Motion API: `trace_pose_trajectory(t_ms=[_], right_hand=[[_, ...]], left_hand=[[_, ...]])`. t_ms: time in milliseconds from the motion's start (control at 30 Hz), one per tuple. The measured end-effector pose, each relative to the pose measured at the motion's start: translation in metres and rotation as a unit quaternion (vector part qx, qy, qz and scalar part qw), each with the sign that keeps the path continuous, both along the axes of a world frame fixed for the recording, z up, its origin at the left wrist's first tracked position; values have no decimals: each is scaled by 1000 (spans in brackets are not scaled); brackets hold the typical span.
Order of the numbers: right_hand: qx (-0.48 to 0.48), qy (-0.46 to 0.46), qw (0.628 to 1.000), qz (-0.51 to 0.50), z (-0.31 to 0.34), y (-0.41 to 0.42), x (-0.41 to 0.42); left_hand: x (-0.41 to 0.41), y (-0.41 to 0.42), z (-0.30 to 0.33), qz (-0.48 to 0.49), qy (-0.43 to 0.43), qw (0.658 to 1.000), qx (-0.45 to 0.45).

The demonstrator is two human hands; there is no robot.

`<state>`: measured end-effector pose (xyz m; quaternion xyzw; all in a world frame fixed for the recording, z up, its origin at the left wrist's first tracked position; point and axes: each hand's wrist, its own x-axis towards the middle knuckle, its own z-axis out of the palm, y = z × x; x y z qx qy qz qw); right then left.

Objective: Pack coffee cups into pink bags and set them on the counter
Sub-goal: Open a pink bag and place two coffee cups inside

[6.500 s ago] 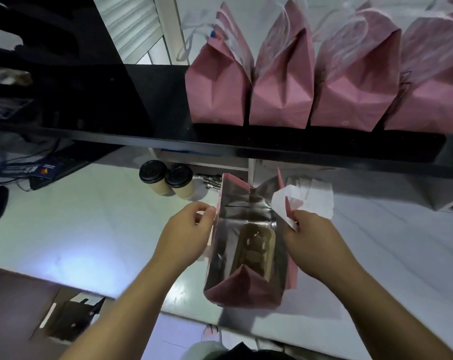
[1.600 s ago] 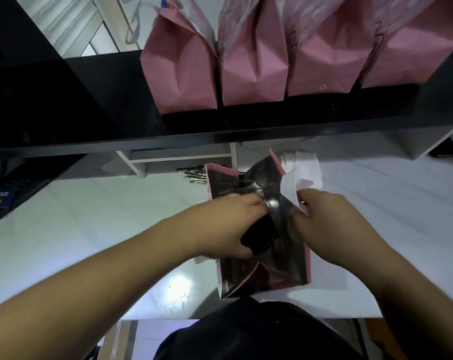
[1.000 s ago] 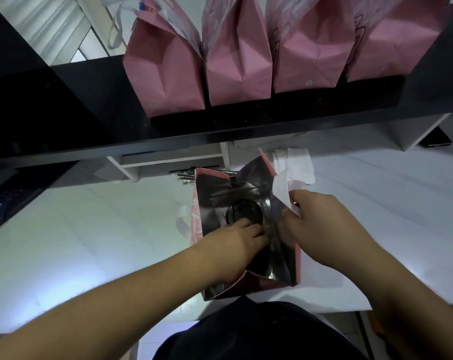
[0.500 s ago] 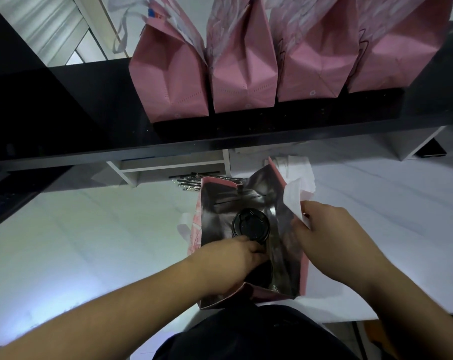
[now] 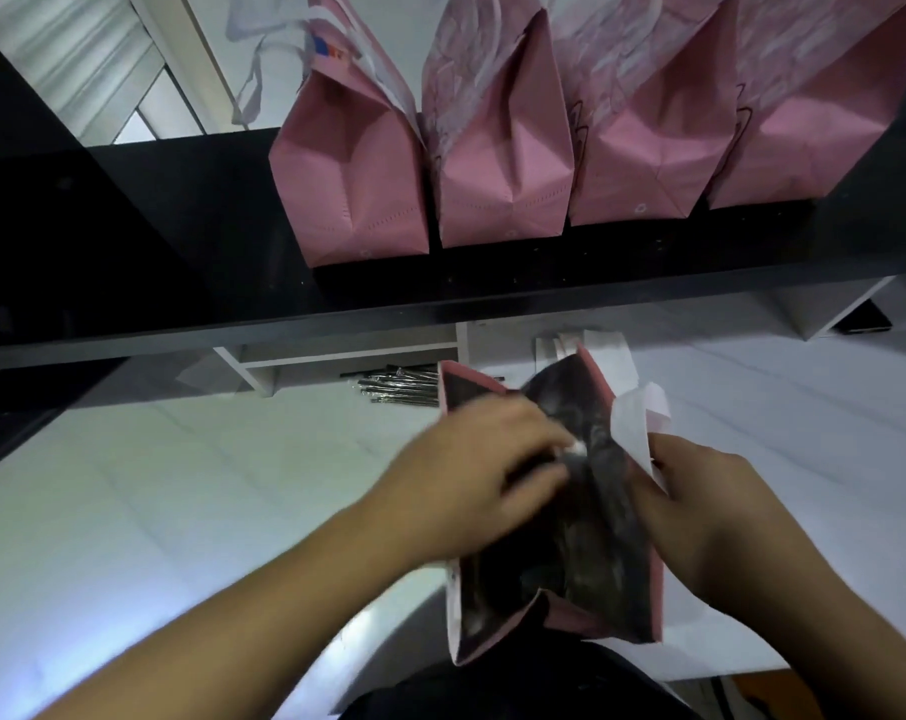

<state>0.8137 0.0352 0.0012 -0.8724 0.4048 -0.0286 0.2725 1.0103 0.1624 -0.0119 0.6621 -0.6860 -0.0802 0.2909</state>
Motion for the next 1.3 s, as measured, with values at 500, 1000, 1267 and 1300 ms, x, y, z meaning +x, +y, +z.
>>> trace_pose_trajectory(t_ms=[500,1000,1267,1300], right_hand=[[22,24,998,-48,21,15,11],[21,83,995,-48,14,13,14],[20,64,997,-39,10,11,13],[19,64,997,-37,9,11,12]], left_hand=[[149,-33,-159,213,-75,909,351],[150,-18,-207,210,-95,930,287],[148,-26,-184,126,-65,903,405],[146,-21,-185,128,-64,903,404]])
